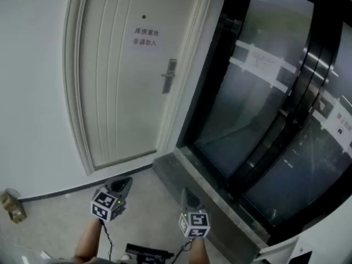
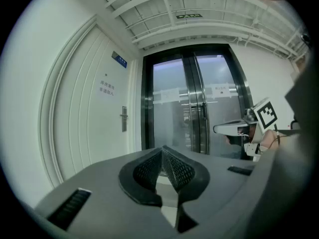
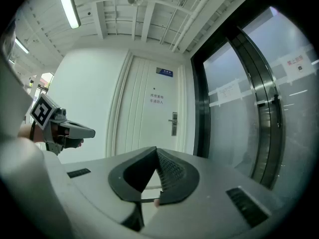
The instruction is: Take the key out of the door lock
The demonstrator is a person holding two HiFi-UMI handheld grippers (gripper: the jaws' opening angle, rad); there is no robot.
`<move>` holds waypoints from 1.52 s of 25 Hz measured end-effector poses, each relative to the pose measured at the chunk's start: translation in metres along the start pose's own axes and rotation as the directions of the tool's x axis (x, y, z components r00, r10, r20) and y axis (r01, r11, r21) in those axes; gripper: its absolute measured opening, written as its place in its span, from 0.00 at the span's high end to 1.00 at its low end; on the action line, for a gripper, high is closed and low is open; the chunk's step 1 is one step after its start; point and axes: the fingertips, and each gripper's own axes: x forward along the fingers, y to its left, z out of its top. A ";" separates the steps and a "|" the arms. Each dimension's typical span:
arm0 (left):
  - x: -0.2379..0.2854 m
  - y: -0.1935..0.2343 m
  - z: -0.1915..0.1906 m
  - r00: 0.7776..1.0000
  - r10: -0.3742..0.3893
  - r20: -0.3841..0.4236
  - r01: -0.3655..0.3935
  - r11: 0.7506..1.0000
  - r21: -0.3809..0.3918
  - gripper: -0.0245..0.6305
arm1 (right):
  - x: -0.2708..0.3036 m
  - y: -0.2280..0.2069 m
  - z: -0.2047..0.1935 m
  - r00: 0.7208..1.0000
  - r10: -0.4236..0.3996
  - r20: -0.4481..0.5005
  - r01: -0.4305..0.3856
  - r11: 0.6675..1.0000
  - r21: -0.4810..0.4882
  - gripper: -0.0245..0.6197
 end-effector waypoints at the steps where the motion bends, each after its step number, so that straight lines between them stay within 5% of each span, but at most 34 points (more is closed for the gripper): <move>1: -0.002 -0.001 -0.001 1.000 0.000 -0.001 0.000 1.000 -0.003 0.96 | -0.003 0.000 0.002 1.000 -0.004 0.000 0.004 1.000 -0.004 0.95; 38: 0.024 -0.062 -0.008 0.998 0.061 -0.021 -0.062 0.998 -0.015 0.96 | -0.024 -0.055 -0.017 0.997 0.081 0.019 -0.082 0.996 0.025 0.95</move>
